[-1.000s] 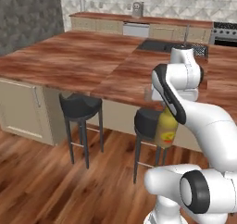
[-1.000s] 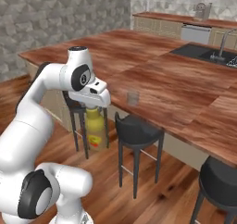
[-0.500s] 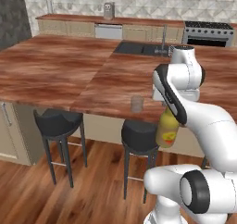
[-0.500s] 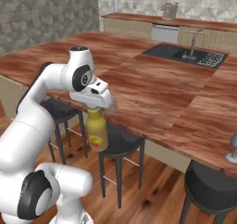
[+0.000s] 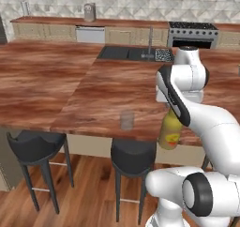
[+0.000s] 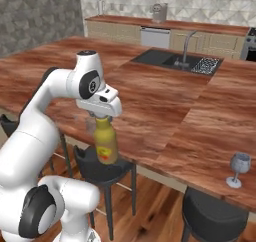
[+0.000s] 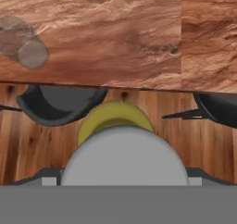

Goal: There is a wine glass and glass cup on the dining counter. Place the wine bottle next to the wine glass and the juice bottle next to the glass cup.

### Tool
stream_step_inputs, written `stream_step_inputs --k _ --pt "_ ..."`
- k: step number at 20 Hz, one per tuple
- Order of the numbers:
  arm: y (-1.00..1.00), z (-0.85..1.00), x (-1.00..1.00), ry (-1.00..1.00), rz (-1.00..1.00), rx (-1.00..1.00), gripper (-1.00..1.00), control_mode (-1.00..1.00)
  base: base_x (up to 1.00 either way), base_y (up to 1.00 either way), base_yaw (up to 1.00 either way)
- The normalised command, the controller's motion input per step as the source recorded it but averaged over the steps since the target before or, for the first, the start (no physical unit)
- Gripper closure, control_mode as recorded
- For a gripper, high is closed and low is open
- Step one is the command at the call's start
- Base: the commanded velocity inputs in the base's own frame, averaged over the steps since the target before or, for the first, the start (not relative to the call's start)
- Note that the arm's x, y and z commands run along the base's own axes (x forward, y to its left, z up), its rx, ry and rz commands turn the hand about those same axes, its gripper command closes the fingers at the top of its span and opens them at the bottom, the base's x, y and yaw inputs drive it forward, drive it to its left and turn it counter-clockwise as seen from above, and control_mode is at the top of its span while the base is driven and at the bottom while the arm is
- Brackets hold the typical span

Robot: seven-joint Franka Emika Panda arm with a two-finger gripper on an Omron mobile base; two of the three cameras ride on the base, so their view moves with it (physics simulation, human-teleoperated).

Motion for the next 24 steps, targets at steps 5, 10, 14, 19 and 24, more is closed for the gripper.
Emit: stream_step_inputs --k 5,10,14,19,24 --pt "0.0 0.0 0.0 0.0 0.0 0.0 1.0 1.0 0.7 0.12 -0.15" --pt "0.0 0.0 0.0 0.0 0.0 0.0 1.0 1.0 0.58 0.16 -0.12" --pt "0.0 0.0 0.0 0.0 0.0 0.0 1.0 1.0 0.17 0.02 -0.04" --pt "0.0 0.0 0.0 0.0 0.0 0.0 1.0 1.0 0.0 0.0 0.0" --pt "0.0 0.0 0.0 0.0 0.0 0.0 1.0 1.0 0.0 0.0 0.0"
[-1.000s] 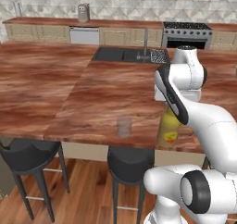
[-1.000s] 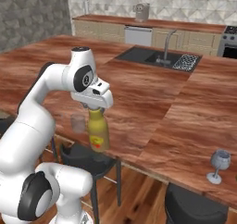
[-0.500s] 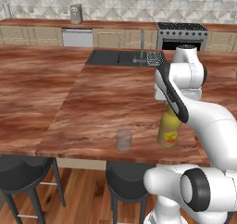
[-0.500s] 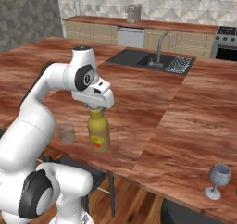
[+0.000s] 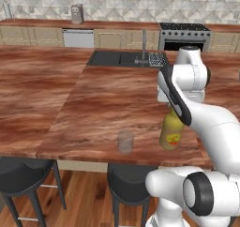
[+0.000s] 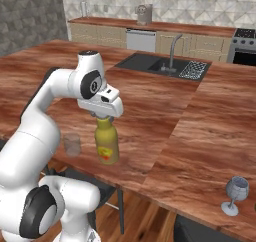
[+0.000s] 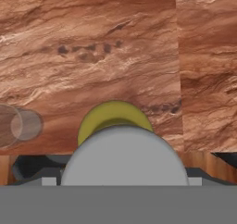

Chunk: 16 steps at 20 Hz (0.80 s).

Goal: There is a wine glass and glass cup on the dining counter. Place the wine bottle next to the wine glass and the juice bottle next to the glass cup.

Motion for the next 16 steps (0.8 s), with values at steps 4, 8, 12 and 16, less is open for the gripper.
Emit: stream_step_inputs --k 4,8,12,16 --pt "0.0 0.0 0.0 0.0 0.0 0.0 1.0 1.0 0.0 0.0 0.0" --pt "0.0 0.0 0.0 0.0 0.0 0.0 1.0 1.0 0.02 0.02 0.0" --pt "0.07 0.0 0.16 -0.02 0.0 0.0 1.0 -1.0 0.03 0.01 0.0" --pt "0.19 0.0 0.32 -0.11 0.01 0.0 1.0 -1.0 0.0 0.0 0.0"
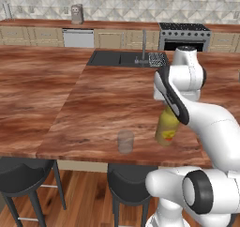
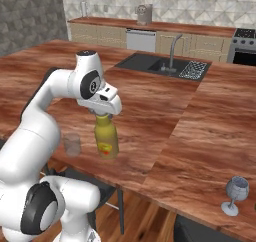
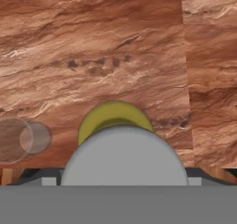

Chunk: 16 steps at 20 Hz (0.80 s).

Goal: There is a wine glass and glass cup on the dining counter. Place the wine bottle next to the wine glass and the juice bottle next to the glass cup.

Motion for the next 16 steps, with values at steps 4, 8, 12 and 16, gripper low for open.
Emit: stream_step_inputs --k 4,8,12,16 --pt "0.28 0.0 0.41 -0.12 0.01 0.0 1.0 -1.0 0.0 0.0 0.0" --pt "0.29 -0.07 0.35 -0.06 0.01 0.0 1.0 -1.0 0.0 0.0 0.0" --pt "0.35 -0.24 0.22 0.0 0.0 0.0 1.0 -1.0 0.0 0.0 0.0" --pt "0.29 -0.26 0.07 0.02 0.0 0.0 1.0 -1.0 0.0 0.0 0.0"
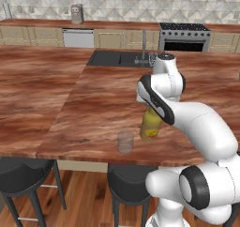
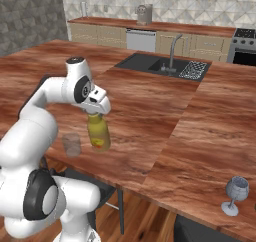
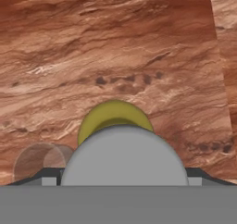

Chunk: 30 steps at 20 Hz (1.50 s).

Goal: There is a wine glass and glass cup on the dining counter. Place the wine bottle next to the wine glass and the juice bottle next to the glass cup.

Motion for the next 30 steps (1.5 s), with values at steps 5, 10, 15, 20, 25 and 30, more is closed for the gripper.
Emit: stream_step_inputs --k 5,10,15,20,25,30 --pt "0.07 -0.18 0.0 0.05 0.0 0.0 1.0 -1.0 0.0 0.0 0.0" --pt "0.04 -0.16 0.03 0.01 0.0 0.0 1.0 -1.0 0.0 0.0 0.0" --pt "0.02 -0.17 0.06 0.01 0.0 0.0 1.0 -1.0 0.0 0.0 0.0" --pt "0.04 -0.2 0.06 0.01 0.0 0.0 1.0 -1.0 0.0 0.0 0.0" --pt "0.03 -0.27 0.04 0.07 0.0 0.02 1.0 -1.0 0.0 0.0 0.0" --pt "0.01 -0.31 0.01 0.11 0.0 0.04 1.0 -1.0 0.0 0.0 0.0"
